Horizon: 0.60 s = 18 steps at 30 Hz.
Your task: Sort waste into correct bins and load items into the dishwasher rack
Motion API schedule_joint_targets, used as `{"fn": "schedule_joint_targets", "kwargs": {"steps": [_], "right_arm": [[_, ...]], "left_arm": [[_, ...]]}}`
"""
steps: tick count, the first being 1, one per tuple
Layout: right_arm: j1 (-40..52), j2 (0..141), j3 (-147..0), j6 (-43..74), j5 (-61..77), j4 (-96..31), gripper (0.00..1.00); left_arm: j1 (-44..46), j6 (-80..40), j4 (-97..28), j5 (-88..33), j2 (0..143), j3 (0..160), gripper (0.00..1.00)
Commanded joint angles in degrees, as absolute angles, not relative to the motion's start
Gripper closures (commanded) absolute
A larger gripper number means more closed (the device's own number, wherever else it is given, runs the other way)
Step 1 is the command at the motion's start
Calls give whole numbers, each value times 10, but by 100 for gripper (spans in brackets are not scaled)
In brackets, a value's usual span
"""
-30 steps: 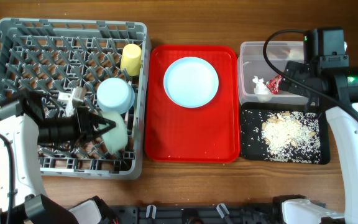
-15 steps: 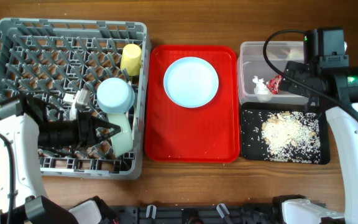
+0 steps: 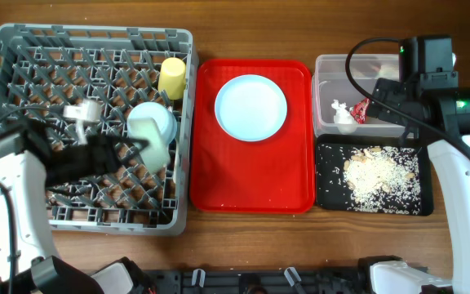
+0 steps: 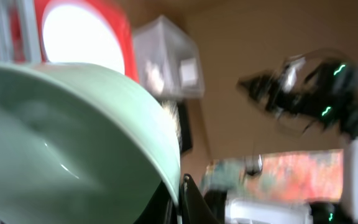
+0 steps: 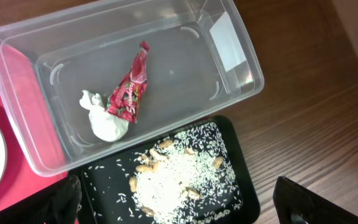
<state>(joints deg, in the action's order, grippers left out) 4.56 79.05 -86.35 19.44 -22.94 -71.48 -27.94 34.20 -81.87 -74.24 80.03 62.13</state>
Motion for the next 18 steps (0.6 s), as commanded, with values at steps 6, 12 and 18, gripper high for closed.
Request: {"fn": "schedule_joint_targets", "kwargs": {"steps": [6,12,18], "right_arm": [[44,786,-866,195,-222,-710,0],[44,786,-866,195,-222,-710,0],[44,786,-866,195,-221,-710,0]], "left_arm": [[-320,223,-840,-738,795,630,96],[-259,268,-861,-625,795,630,96],[-177,268,-816,-528,795,630,96]]}}
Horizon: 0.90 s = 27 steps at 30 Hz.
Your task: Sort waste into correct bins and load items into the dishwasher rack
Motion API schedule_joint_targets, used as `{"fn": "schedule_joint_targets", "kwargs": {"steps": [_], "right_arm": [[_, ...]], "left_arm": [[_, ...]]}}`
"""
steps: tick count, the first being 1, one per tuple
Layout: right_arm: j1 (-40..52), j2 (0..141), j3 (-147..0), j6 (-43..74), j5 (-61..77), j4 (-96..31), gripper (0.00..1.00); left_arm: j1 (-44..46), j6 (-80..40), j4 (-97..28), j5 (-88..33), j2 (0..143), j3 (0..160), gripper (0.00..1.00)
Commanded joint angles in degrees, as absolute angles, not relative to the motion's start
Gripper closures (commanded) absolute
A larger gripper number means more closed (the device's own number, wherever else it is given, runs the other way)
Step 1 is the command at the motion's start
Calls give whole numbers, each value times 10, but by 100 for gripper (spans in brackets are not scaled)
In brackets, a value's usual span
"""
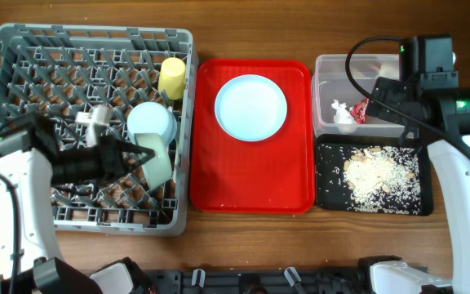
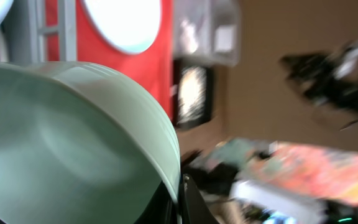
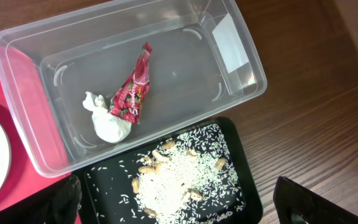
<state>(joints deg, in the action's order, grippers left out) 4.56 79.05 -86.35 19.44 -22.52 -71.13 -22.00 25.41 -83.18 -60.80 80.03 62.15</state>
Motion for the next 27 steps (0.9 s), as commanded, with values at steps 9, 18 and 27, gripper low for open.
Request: {"fn": "schedule_joint_targets", "kwargs": {"steps": [9,18,27], "right_arm": [[44,786,-866,195,-222,-710,0],[44,786,-866,195,-222,-710,0],[44,786,-866,195,-222,-710,0]], "left_arm": [[-52,267,-813,-473,795,630,96],[-91,404,-933,-581,795,632,96],[-119,463,-963,-600,796,633,96]]}}
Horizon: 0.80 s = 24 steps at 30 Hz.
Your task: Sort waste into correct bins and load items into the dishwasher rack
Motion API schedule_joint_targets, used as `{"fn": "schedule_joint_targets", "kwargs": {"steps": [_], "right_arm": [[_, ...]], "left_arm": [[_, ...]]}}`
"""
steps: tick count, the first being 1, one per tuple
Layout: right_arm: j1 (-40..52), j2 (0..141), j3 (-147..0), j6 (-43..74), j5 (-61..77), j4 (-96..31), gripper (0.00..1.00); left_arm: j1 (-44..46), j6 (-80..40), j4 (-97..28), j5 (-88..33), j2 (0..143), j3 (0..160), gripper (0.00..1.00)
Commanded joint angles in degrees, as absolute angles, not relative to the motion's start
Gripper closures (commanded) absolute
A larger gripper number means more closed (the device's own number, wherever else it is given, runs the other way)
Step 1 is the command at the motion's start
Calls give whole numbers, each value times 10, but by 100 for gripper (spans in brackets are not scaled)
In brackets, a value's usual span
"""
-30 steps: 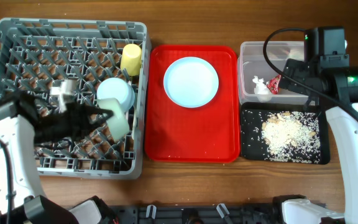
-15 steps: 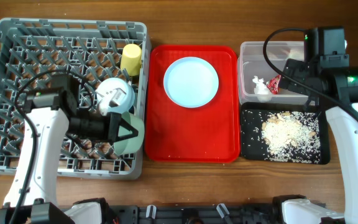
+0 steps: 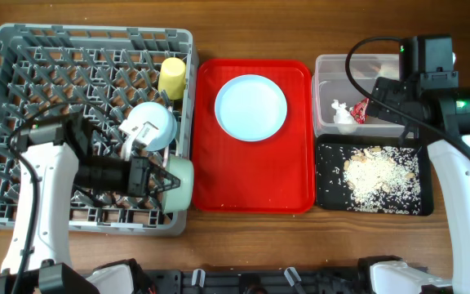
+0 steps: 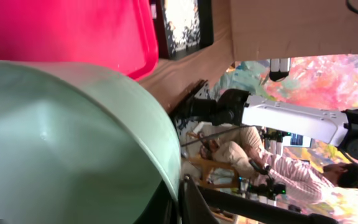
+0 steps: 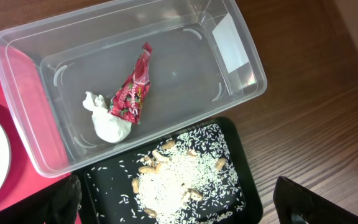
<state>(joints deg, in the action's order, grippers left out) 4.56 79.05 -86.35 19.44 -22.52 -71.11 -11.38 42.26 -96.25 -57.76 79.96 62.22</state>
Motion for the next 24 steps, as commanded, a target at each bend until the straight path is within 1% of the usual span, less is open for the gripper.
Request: {"fn": "schedule_joint_targets", "kwargs": {"steps": [1,6,10,15,24], "right_arm": [[44,786,-866,195,-222,-710,0],[44,786,-866,195,-222,-710,0],[44,786,-866,195,-222,-709,0],[44,786,-866,195,-222,-710,0],[44,786,-866,195,-222,-710,0]], "left_arm": [[-119,463,-963,-599,796,633,96],[-119,448,-951,-583,797,633,96],[-126,386,-922,-550,797,633,96],[-160,375,-912,-550,812,627,96],[-169,370,-900,-559,881,615,96]]}}
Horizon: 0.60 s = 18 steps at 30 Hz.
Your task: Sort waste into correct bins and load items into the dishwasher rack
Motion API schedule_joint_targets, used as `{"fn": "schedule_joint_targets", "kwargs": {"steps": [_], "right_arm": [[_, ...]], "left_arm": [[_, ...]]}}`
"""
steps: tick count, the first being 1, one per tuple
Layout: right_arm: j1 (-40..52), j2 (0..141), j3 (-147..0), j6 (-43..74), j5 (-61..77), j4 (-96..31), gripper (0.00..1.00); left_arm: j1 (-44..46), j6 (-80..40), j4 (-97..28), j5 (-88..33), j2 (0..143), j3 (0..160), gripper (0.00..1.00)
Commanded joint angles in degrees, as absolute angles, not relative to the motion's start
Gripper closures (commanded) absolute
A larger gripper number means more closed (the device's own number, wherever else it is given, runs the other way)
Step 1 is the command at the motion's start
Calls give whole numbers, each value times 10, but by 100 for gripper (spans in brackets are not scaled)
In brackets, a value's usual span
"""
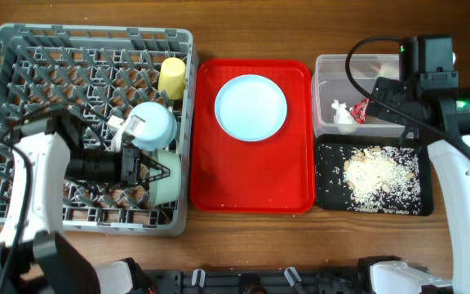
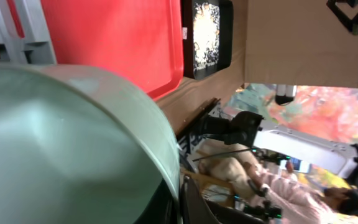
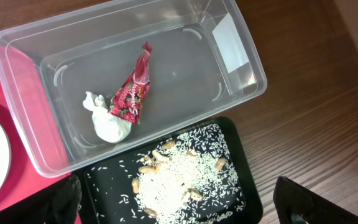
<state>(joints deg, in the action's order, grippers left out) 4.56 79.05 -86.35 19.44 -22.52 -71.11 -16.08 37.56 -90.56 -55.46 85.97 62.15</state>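
Note:
My left gripper (image 1: 147,170) is shut on the rim of a pale green bowl (image 1: 170,174), held on edge at the front right of the grey dishwasher rack (image 1: 23,34); the bowl (image 2: 61,143) fills the left wrist view. In the rack also stand a light blue bowl (image 1: 155,124) and a yellow cup (image 1: 171,77). A white plate (image 1: 251,107) lies on the red tray (image 1: 251,184). My right gripper (image 3: 173,202) stands open above the clear bin (image 3: 185,68), which holds a red wrapper (image 3: 129,93) and a white crumpled wad (image 3: 107,124).
A black tray (image 1: 374,175) with rice and nuts lies in front of the clear bin (image 1: 325,69). The red tray sits between the rack and the bins. Bare wooden table runs along the front edge.
My left gripper with the green bowl has shifted slightly back and left within the rack's front right part. The right arm has not moved.
The left gripper held the green bowl above the rack's middle, beside the light blue bowl. Then it carried the bowl toward the rack's front right corner, and now holds it on edge there. The right gripper stayed open over the clear bin throughout.

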Motion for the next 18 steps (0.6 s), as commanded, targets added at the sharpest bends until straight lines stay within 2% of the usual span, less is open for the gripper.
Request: {"fn": "schedule_joint_targets", "kwargs": {"steps": [1,9,11,13,18], "right_arm": [[44,786,-866,195,-222,-710,0],[44,786,-866,195,-222,-707,0],[44,786,-866,195,-222,-707,0],[44,786,-866,195,-222,-707,0],[44,786,-866,195,-222,-707,0]], "left_arm": [[-173,370,-900,-559,883,615,96],[-246,366,-916,-581,885,615,96],[-259,397,-940,-604,885,620,96],[-261,435,-967,-622,885,625,96],[-232,435,-967,-621,883,625,96]]}}
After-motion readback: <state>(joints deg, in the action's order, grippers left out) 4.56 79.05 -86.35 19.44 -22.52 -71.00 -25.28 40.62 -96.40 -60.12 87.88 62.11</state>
